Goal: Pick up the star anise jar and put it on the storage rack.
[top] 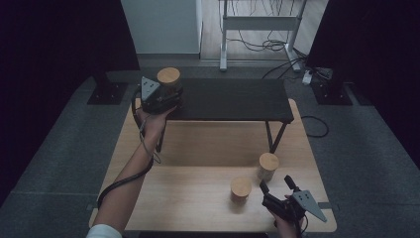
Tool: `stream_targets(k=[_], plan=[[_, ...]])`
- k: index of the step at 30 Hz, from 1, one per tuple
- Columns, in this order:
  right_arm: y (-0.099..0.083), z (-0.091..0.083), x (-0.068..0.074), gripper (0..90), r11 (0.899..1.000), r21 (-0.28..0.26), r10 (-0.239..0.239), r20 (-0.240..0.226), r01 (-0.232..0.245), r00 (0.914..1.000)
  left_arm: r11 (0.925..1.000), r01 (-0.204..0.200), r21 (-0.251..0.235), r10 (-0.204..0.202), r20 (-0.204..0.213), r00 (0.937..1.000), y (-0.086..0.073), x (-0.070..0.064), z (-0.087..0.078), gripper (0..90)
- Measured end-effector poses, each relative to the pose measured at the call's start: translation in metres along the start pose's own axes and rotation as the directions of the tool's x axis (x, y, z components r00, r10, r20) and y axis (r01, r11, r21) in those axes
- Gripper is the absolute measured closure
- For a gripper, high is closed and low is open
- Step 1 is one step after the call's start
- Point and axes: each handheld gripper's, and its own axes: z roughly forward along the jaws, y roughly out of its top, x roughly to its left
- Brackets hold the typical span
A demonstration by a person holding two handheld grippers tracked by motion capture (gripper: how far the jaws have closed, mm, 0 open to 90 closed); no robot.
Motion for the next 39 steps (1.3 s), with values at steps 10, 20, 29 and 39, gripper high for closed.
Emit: stream_targets(k=[10,20,29,39], plan=[[0.0001,-0.0001,-0.0005,5.3,1.0,-0.002,0.002,0.001,-0.002,1.0,1.0,-0.001,0.007,0.001,-0.007,1.0,0.001,-0.0017,0.0034,26.4],[0.0001,-0.0004,0.0,5.3,1.0,-0.003,0.004,0.001,-0.004,1.0,1.0,0.001,0.007,-0.001,-0.01,1.0,0.001,-0.0027,0.0032,26.3],[0.0,-0.0009,0.0004,5.4,1.0,-0.001,0.005,0.003,-0.005,1.0,1.0,0.008,0.005,-0.008,-0.017,0.9998,0.0012,-0.0036,0.0018,21.6],[-0.0004,-0.0019,0.002,5.4,1.0,-0.002,0.004,0.006,-0.004,1.0,0.9984,0.055,-0.013,-0.055,0.016,0.9983,-0.0037,0.0018,-0.0056,10.1]])
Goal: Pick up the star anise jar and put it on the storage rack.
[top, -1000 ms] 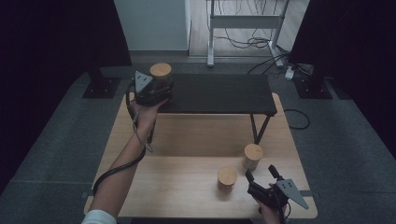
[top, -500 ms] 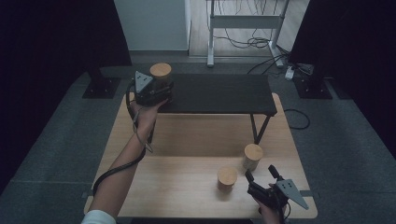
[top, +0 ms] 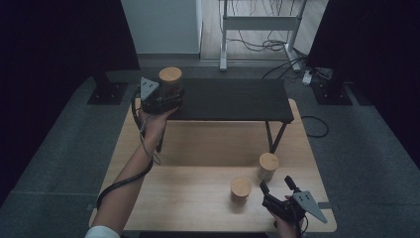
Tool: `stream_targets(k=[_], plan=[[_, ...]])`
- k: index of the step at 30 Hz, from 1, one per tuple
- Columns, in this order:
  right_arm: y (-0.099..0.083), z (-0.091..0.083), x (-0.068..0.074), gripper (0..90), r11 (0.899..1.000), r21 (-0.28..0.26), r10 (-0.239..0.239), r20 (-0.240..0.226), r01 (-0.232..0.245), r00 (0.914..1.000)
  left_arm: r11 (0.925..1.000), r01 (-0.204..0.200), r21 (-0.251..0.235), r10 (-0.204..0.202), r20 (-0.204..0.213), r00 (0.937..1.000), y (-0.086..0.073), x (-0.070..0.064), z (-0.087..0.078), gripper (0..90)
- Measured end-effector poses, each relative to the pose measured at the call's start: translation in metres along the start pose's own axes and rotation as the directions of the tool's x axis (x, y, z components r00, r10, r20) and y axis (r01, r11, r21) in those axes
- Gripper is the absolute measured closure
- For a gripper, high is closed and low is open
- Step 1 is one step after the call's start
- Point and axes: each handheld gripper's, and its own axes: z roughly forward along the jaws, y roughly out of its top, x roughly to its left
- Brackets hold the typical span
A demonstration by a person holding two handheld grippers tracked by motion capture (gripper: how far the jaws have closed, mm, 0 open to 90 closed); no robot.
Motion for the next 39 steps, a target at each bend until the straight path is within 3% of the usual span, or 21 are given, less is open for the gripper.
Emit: stream_targets(k=[12,23,29,39], plan=[[0.0,0.0,0.002,5.4,1.0,0.0,-0.005,-0.002,0.005,1.0,0.9991,0.041,0.012,-0.041,0.026,0.9988,0.0,0.005,-0.011,6.1],[0.0,-0.001,0.004,5.4,1.0,-0.002,-0.014,-0.004,0.014,0.9999,0.9946,0.101,0.024,-0.102,0.064,0.9927,0.001,0.009,-0.023,3.6],[-0.001,-0.001,0.006,5.4,1.0,-0.003,-0.018,-0.004,0.018,0.9998,0.9941,0.104,0.028,-0.106,0.086,0.9906,0.003,0.006,-0.032,3.4],[-0.001,-0.002,0.009,5.4,1.0,-0.008,-0.026,-0.012,0.026,0.9996,0.9932,0.1,0.06,-0.103,0.056,0.9931,-0.001,-0.002,-0.054,3.7]])
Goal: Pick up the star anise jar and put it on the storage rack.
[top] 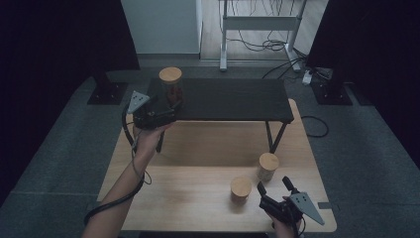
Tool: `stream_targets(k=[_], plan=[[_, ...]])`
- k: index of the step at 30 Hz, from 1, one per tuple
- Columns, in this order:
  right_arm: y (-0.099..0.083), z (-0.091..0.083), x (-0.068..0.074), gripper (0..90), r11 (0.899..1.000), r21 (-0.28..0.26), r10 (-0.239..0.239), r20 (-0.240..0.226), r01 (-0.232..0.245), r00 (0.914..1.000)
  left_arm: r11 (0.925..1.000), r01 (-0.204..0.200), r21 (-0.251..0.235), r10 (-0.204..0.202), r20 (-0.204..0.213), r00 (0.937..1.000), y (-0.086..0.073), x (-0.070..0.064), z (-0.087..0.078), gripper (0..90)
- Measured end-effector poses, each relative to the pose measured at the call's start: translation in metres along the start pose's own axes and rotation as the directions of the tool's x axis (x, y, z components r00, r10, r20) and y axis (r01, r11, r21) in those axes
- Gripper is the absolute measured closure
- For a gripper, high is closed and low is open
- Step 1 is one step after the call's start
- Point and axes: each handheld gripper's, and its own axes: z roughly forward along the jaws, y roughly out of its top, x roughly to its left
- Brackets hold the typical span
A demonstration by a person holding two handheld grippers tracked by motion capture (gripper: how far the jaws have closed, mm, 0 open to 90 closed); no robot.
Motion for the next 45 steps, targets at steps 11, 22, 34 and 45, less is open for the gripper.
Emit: stream_targets(k=[11,22,34,45], plan=[[0.0,-0.001,0.005,5.4,1.0,0.0,-0.008,-0.015,0.008,0.9999,0.9994,-0.028,0.018,0.029,-0.012,0.9995,-0.01,-0.015,-0.035,5.1],[-0.002,-0.003,0.011,5.3,0.999,-0.013,-0.03,-0.025,0.029,0.9993,0.9978,-0.052,0.04,0.052,-0.002,0.9986,-0.024,-0.031,-0.071,5.7],[-0.002,-0.002,0.013,5.3,0.999,0.0,-0.036,-0.027,0.036,0.999,0.9938,-0.073,0.084,0.076,-0.033,0.9965,-0.055,-0.035,-0.085,5.8],[-0.002,-0.001,0.011,5.3,0.999,0.005,-0.032,-0.024,0.032,0.9992,0.9918,-0.055,0.115,0.06,-0.04,0.9974,-0.071,-0.031,-0.083,5.6]])
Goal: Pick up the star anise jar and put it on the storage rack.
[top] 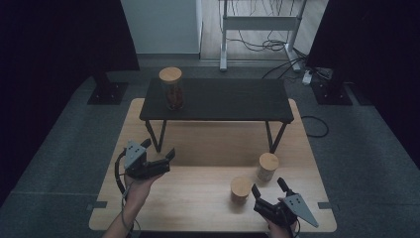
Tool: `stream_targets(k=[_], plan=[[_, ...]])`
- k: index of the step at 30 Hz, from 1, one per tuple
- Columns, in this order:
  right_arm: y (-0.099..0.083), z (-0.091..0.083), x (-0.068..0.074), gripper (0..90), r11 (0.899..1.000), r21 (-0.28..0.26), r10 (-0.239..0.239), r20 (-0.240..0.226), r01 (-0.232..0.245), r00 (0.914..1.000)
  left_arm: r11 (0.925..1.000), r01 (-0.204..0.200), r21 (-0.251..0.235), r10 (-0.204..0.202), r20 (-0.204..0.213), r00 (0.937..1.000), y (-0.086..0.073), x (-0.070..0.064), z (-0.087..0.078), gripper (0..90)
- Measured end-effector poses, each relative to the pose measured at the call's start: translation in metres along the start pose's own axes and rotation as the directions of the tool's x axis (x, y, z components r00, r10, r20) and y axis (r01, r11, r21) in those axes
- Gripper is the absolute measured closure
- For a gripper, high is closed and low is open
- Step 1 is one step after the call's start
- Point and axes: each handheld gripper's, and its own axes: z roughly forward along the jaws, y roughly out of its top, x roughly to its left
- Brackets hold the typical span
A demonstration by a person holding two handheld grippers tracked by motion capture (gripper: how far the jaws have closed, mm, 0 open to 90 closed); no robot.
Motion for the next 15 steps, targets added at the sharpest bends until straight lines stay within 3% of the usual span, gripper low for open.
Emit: stream_targets(k=[15], plan=[[0.0,0.003,0.001,5.3,1.0,0.008,-0.001,-0.002,0.001,1.0,0.9996,0.026,0.01,-0.026,0.001,0.9997,-0.013,0.008,0.002,5.2]])
